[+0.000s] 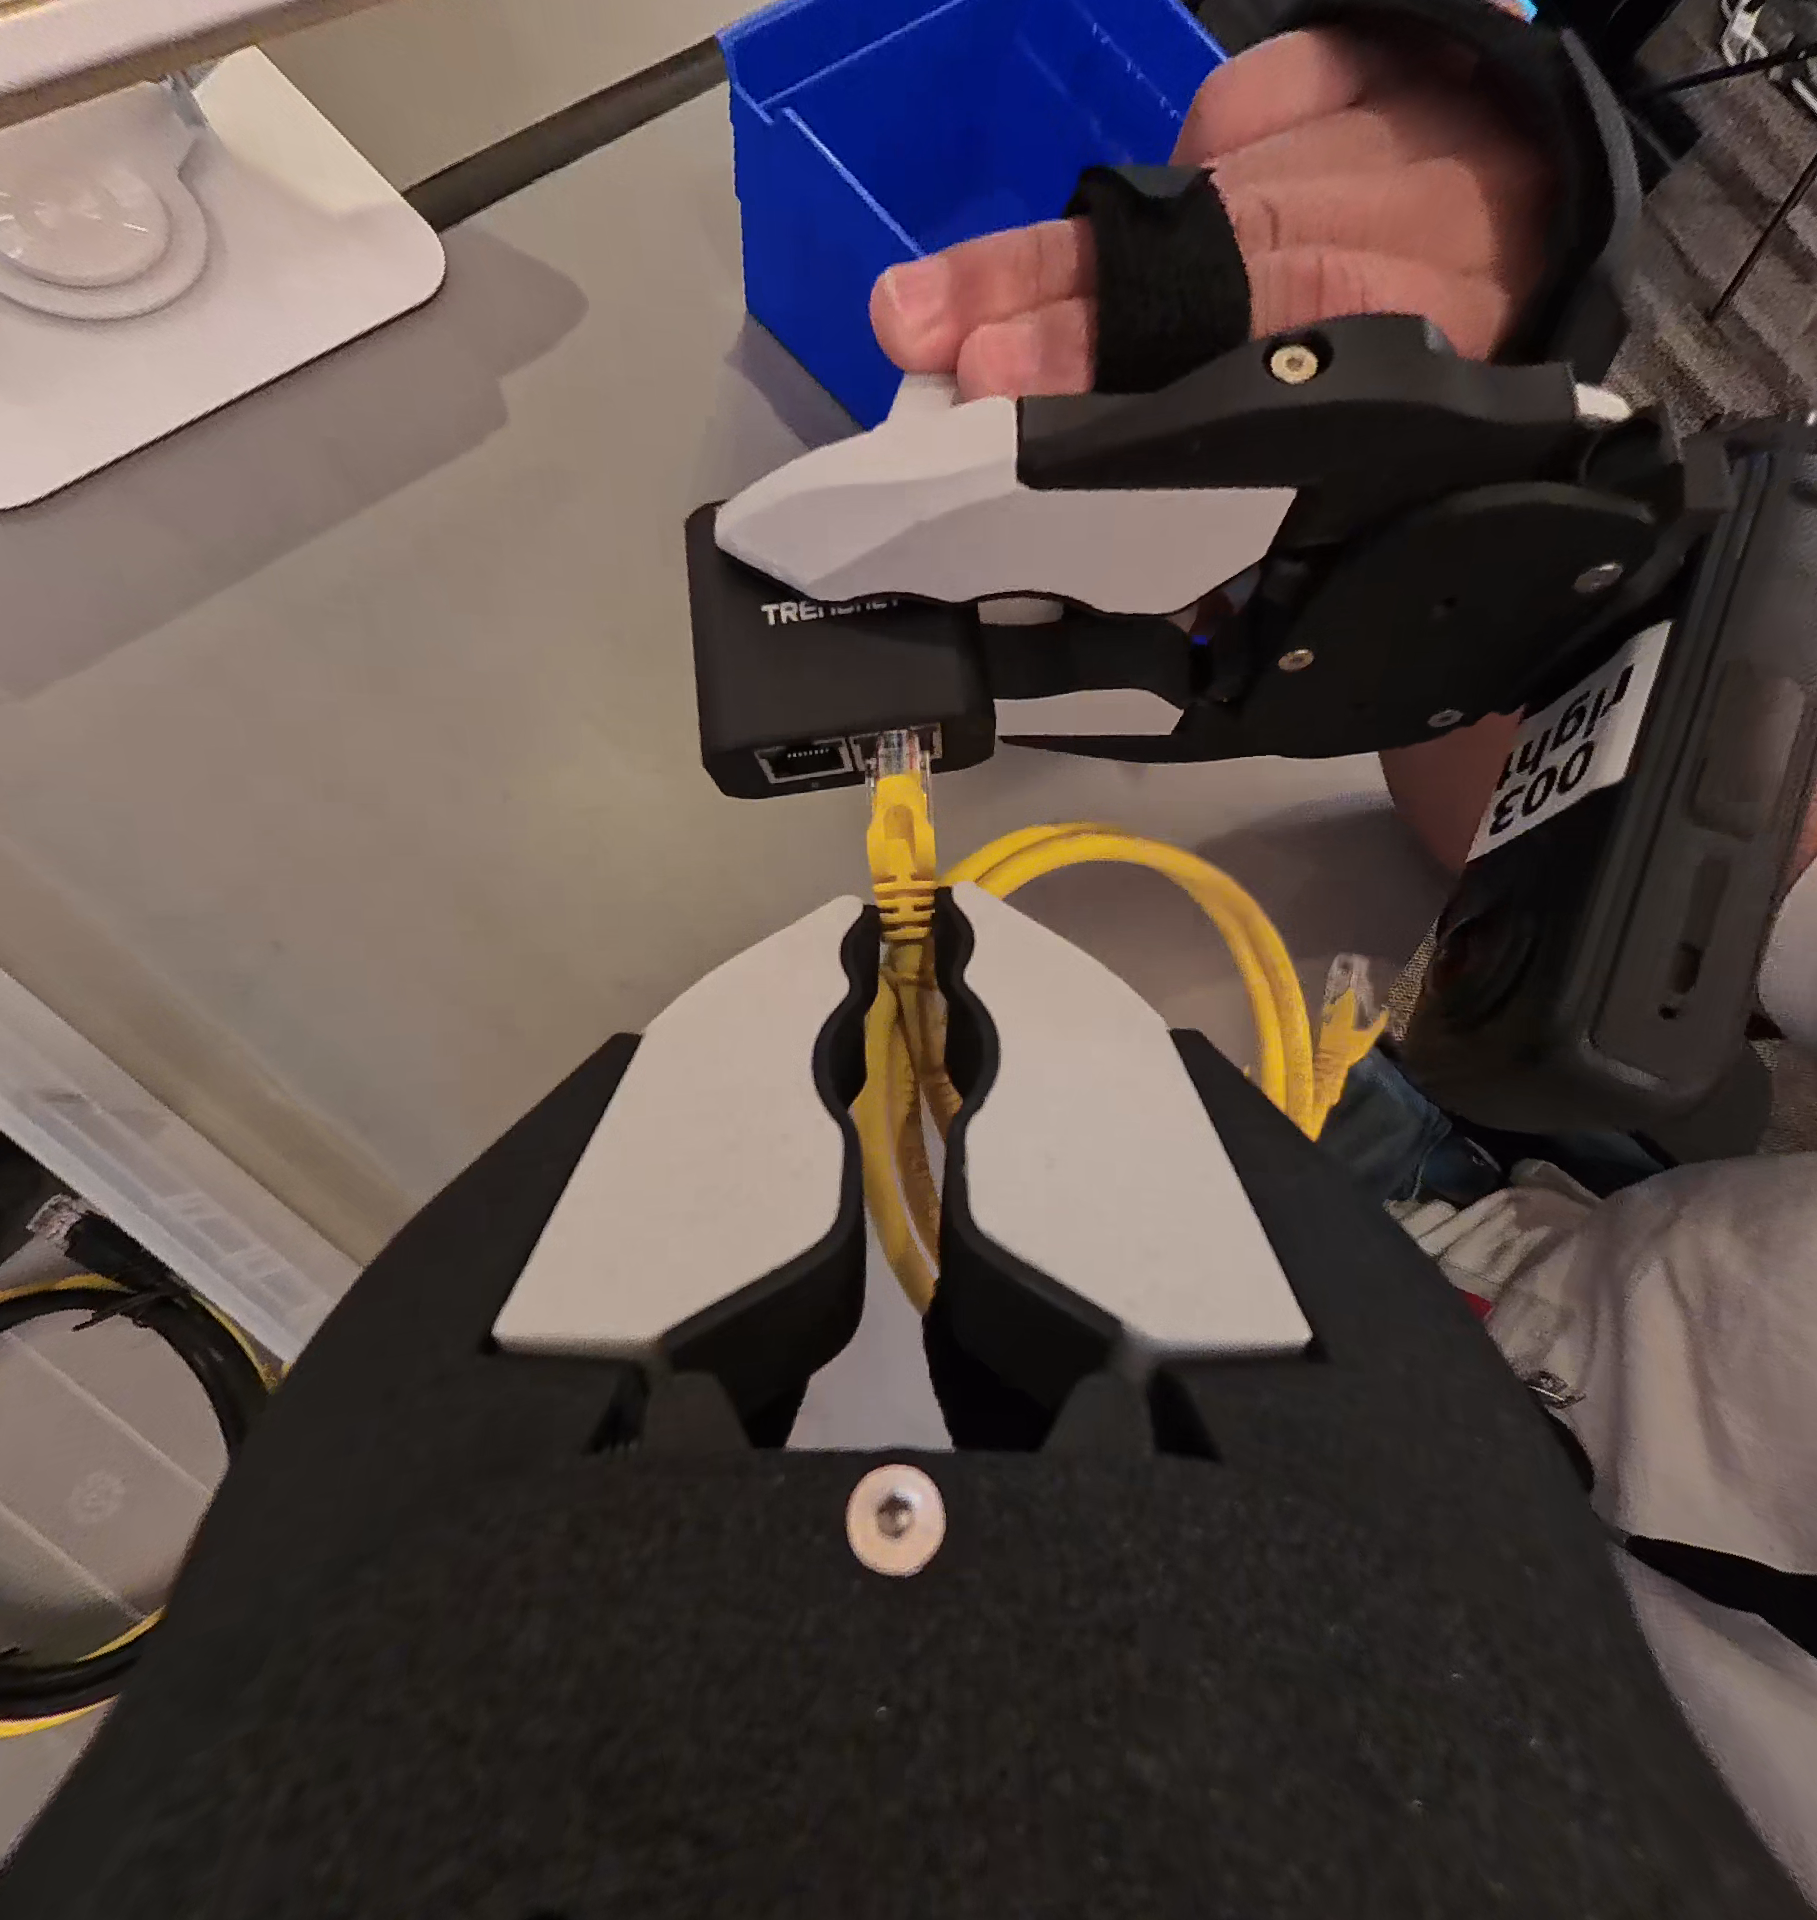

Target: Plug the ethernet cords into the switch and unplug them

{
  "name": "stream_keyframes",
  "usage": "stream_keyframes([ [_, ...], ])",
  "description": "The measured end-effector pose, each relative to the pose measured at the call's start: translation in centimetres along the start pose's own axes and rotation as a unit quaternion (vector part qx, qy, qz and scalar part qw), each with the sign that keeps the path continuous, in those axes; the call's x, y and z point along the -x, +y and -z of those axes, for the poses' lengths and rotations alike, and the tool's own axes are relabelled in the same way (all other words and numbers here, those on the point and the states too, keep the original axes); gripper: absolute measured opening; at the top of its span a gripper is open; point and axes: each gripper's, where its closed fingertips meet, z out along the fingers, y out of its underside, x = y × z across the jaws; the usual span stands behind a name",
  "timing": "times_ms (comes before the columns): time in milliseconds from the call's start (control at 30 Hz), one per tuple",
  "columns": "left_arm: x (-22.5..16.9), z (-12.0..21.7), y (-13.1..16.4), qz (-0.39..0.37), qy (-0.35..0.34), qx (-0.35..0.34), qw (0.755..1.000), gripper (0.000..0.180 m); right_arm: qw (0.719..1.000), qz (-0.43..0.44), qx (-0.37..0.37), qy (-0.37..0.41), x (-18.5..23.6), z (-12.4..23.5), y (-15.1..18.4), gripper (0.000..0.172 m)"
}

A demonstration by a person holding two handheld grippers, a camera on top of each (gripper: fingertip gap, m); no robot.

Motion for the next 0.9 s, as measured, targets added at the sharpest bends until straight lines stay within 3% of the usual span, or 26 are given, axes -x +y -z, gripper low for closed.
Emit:
stream_keyframes([
  [367, 0.5, -0.7, 0.3, -0.015, -0.011, 0.011, 1.000, 0.009, 1.000, -0.006, 0.015, -0.026, 1.2, -0.5, -0.1, 0.024],
  [533, -0.1, -0.2, -0.4, -0.057, 0.002, -0.064, 0.996, 0.010, 0.998, -0.044, -0.017, -0.033, 0.7, -0.3, -0.1, 0.024],
  [700, -0.6, 0.5, -0.4, -0.022, 0.034, -0.149, 0.988, 0.014, 0.998, -0.043, -0.031, -0.027, 0.4, -0.1, -0.5, 0.024],
  [800, -1.1, 1.1, -0.4, -0.022, 0.033, -0.201, 0.979, 0.030, 0.998, -0.048, -0.019, -0.028, 0.5, -0.3, 0.2, 0.024],
  [900, -0.8, 1.1, -0.2, -0.039, -0.009, -0.224, 0.974, 0.039, 0.998, -0.056, -0.018, -0.027, 0.4, -0.4, 0.8, 0.024],
])
